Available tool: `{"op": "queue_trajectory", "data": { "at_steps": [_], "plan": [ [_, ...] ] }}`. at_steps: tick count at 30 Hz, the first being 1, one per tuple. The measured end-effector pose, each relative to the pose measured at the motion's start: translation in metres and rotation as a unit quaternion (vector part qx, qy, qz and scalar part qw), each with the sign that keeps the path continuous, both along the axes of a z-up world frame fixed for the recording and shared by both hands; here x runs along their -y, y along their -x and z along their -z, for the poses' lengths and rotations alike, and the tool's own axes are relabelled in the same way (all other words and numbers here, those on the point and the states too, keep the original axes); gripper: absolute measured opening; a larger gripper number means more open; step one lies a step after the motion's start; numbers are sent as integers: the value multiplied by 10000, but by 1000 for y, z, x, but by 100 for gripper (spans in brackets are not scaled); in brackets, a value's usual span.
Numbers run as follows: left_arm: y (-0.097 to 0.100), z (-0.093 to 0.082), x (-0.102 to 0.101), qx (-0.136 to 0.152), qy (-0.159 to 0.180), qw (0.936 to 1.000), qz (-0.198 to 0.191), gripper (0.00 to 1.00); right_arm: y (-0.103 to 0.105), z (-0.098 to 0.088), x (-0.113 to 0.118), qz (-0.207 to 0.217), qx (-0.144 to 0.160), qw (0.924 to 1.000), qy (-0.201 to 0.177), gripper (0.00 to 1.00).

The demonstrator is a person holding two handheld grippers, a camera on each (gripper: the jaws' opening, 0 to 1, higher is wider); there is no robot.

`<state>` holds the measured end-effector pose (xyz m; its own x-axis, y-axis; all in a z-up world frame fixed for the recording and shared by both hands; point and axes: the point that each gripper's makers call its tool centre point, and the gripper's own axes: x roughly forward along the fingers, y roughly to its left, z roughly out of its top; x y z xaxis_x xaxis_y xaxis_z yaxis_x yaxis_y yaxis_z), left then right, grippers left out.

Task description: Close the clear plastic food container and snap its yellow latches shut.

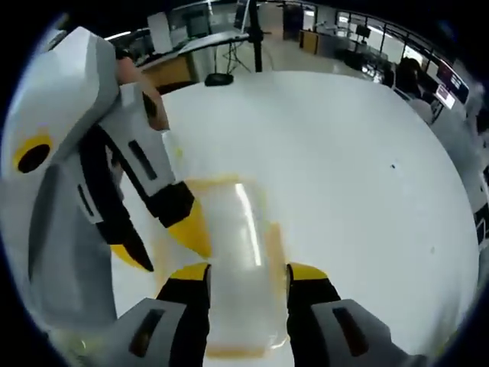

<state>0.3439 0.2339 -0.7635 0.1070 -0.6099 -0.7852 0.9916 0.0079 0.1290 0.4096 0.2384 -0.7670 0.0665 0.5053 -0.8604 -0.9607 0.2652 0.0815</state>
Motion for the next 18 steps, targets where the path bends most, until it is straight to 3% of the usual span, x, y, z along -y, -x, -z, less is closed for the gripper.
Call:
{"op": "queue_trajectory", "data": {
  "at_steps": [12, 18],
  "plan": [
    [1, 7, 0, 713, -359, 9967, 154, 38, 0, 5, -2, -301, -471, 9983, 171, 38],
    [-1, 8, -1, 731, -367, 9966, -33, 35, 2, 7, -4, -400, -560, 9972, 305, 37]
  ]
}}
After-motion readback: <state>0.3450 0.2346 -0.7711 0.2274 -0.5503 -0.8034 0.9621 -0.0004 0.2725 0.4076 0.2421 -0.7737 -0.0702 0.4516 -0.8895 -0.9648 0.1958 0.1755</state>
